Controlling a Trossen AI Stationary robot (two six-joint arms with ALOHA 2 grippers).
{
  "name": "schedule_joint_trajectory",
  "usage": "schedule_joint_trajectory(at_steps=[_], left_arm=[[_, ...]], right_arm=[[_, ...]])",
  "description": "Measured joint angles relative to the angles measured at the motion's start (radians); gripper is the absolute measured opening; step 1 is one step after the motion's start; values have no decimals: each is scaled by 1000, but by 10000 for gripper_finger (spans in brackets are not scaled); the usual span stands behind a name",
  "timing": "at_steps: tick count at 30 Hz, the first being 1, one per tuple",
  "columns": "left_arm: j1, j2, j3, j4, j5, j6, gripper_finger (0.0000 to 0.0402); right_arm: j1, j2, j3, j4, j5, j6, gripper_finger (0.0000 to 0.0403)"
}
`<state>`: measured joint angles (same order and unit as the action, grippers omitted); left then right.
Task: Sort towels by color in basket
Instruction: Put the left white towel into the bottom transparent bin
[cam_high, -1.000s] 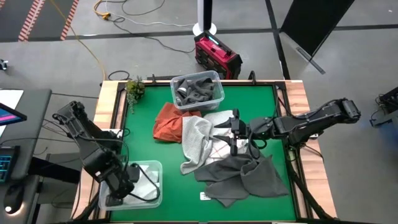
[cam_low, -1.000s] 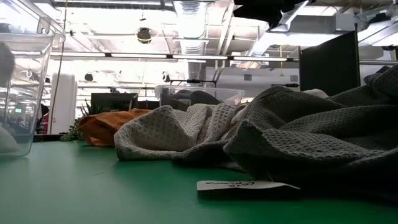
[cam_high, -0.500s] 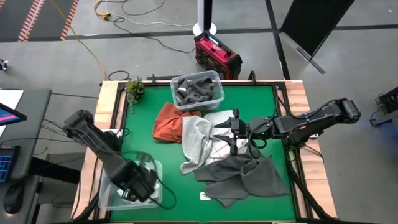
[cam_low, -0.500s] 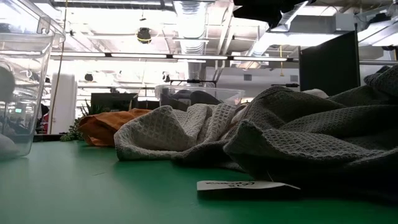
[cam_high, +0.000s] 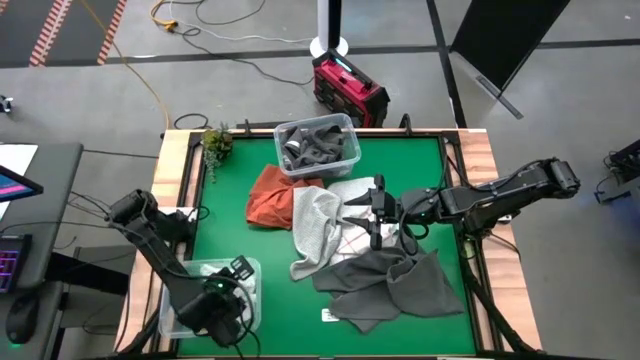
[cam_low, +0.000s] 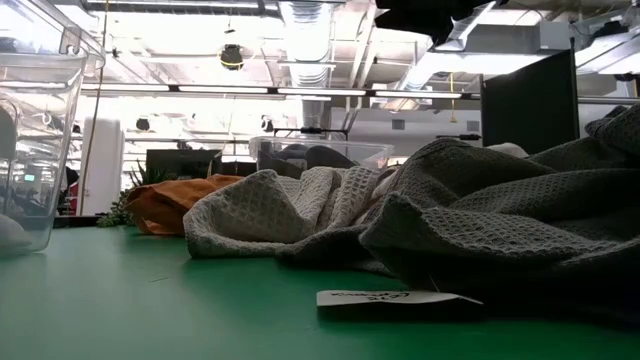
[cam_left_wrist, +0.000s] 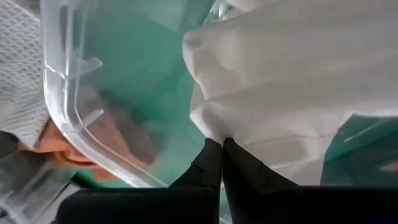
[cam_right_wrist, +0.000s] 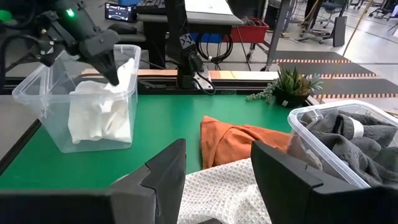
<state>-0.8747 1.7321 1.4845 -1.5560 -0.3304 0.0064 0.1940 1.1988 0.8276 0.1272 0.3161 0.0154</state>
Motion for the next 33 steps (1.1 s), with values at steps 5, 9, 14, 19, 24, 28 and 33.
schedule_joint_trajectory(at_steps=[5,9,14,19,24,28,33], left_arm=[[-15,0,0,41,6,-6,2],[-16,-1,-11,59,10,-7,2],[-16,-1,-79,121,65,-3,1],[-13,-43,-158,168,96,-39,1],[-7,-146,-259,293,129,-97,1],[-7,-212,-326,344,133,-80,1],[-12,-227,-372,359,136,82,1]], right_arm=[[0,0,0,1,0,0,214],[0,0,0,1,0,3,214],[1,0,0,1,0,3,214],[1,0,0,2,0,3,214],[1,0,0,12,0,3,214],[1,0,0,12,0,3,214],[1,0,0,12,0,3,214]])
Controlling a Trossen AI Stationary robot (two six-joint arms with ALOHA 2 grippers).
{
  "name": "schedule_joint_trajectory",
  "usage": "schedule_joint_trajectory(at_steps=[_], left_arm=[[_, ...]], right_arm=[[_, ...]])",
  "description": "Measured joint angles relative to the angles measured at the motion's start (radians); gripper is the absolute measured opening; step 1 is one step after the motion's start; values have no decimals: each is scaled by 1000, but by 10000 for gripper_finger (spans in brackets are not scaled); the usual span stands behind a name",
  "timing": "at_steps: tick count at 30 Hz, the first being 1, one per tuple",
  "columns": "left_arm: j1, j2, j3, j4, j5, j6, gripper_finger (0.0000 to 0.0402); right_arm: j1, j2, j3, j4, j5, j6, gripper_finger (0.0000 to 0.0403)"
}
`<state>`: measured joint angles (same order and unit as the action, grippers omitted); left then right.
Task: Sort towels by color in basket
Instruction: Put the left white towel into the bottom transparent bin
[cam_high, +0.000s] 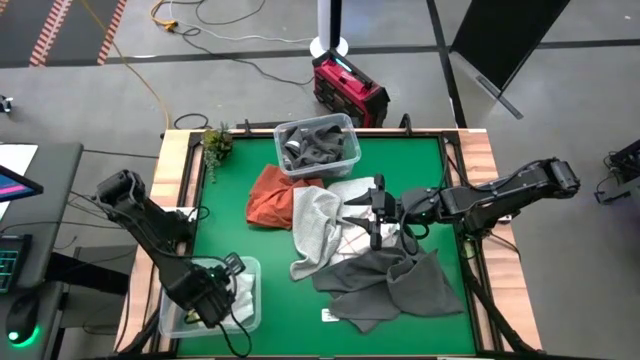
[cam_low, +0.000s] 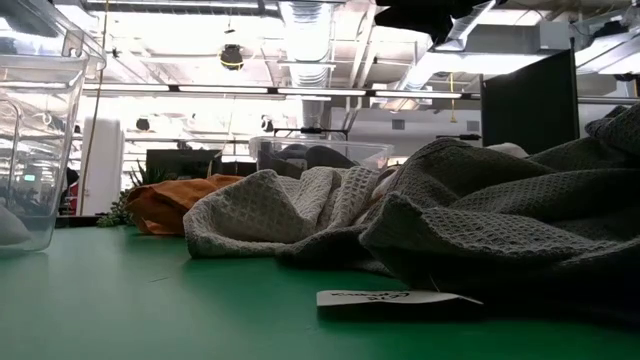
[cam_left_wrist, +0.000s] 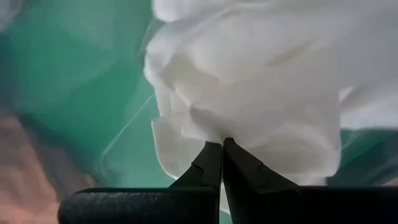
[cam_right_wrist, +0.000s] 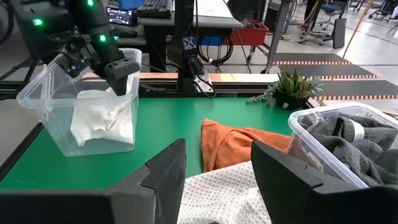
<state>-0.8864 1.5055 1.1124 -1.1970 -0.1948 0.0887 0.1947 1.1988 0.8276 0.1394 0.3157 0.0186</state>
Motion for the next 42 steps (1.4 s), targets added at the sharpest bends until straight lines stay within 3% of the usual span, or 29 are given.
schedule_joint_trajectory(at_steps=[5,14,26,32,42], left_arm=[[-3,1,-48,86,8,205,1],[10,0,-186,235,33,293,1],[24,0,-254,352,72,211,13],[24,1,-244,347,87,134,48],[24,2,-120,271,81,86,121]], right_arm=[[0,0,0,0,0,0,214],[1,0,0,0,0,0,214],[1,0,0,-4,0,9,214],[1,0,0,-5,0,20,214],[4,0,0,-8,0,30,214]])
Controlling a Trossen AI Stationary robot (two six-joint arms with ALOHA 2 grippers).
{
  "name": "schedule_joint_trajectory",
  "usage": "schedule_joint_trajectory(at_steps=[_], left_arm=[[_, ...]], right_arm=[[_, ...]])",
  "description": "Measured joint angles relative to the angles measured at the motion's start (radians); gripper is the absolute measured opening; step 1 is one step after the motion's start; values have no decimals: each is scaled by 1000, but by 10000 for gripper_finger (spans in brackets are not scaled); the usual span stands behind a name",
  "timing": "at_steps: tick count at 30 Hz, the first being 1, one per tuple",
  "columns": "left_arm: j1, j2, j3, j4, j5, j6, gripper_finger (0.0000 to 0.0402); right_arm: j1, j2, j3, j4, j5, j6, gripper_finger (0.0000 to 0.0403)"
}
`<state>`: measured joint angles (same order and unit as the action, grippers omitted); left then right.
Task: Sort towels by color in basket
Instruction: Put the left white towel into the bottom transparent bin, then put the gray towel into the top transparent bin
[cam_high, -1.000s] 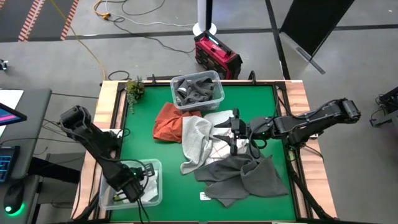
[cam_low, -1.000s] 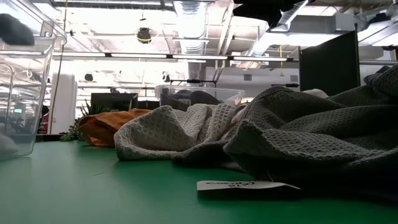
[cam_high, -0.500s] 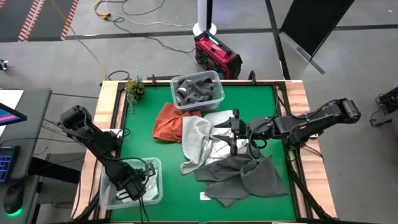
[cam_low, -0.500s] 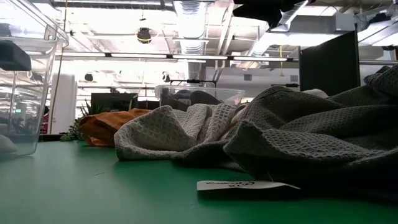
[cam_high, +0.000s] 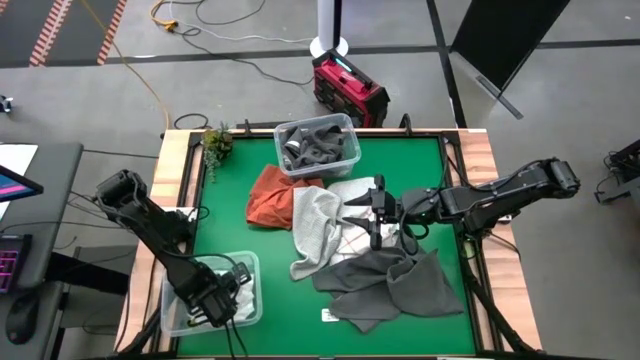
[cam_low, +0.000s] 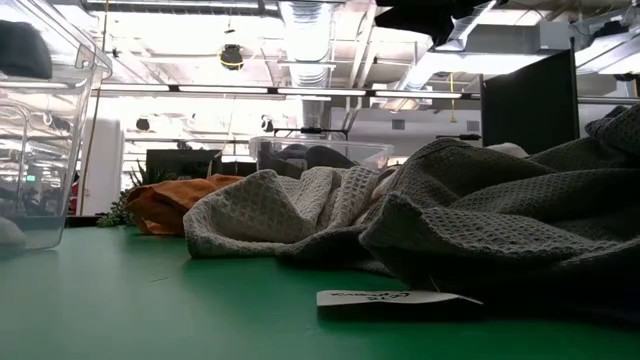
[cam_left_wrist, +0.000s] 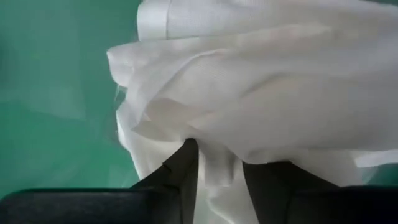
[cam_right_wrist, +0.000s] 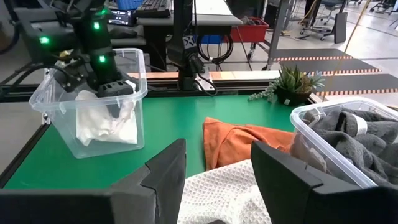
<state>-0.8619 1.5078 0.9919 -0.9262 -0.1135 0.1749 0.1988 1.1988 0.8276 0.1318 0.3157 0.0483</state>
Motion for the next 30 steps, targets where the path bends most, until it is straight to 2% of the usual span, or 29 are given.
schedule_joint_trajectory(at_steps=[9,18,21,24,26,28,30], left_arm=[[0,0,105,-214,-8,-51,160],[34,-10,278,-295,-13,-186,135],[55,-33,328,-297,-52,-218,122],[76,-59,386,-297,-136,-231,112],[89,-73,426,-293,-236,-214,105],[104,-84,456,-273,-386,-181,100],[122,-99,468,-211,-582,-131,96]], right_arm=[[11,0,0,-5,0,-1,214],[8,0,0,-5,0,-3,214],[8,0,0,-5,0,-3,214],[8,0,0,-8,0,-3,214],[5,0,0,-11,0,-3,214],[-1,0,0,-30,0,2,214],[-16,0,0,-58,-1,3,214]])
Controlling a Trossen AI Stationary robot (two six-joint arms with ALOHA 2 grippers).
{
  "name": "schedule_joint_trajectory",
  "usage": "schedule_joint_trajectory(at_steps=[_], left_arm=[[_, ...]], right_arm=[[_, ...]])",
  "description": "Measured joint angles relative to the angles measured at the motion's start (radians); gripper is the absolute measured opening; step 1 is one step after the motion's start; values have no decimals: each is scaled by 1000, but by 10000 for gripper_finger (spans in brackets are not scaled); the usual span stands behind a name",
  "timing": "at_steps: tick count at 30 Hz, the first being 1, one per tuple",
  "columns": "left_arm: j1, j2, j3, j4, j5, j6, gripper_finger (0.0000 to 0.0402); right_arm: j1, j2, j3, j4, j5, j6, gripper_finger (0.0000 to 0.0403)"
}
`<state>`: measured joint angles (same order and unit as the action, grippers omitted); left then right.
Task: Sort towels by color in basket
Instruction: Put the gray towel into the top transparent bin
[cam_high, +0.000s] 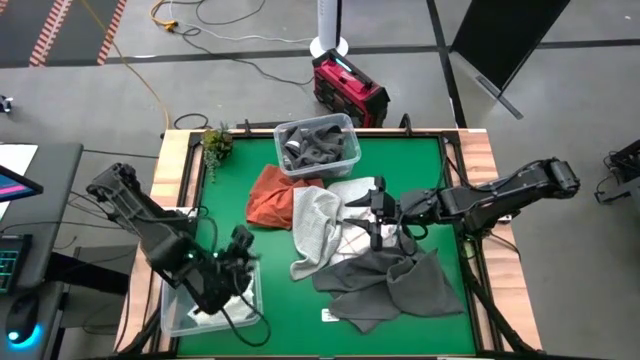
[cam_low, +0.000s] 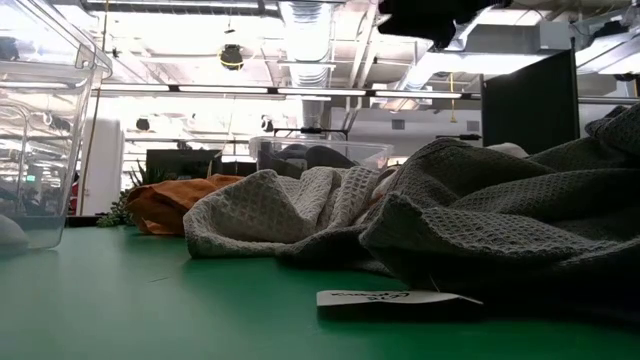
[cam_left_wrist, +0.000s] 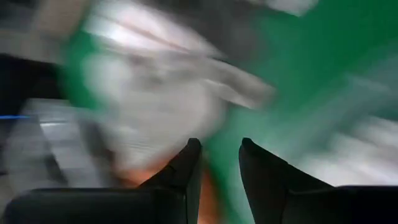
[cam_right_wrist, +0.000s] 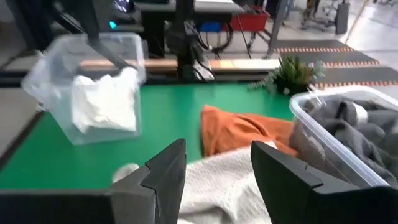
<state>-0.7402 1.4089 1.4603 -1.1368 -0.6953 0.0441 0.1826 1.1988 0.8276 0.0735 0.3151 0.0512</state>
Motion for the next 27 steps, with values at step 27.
schedule_joint_trajectory(at_steps=[27], left_arm=[[522,274,-14,766,439,353,90]], right_arm=[[-64,0,0,-94,1,148,214]])
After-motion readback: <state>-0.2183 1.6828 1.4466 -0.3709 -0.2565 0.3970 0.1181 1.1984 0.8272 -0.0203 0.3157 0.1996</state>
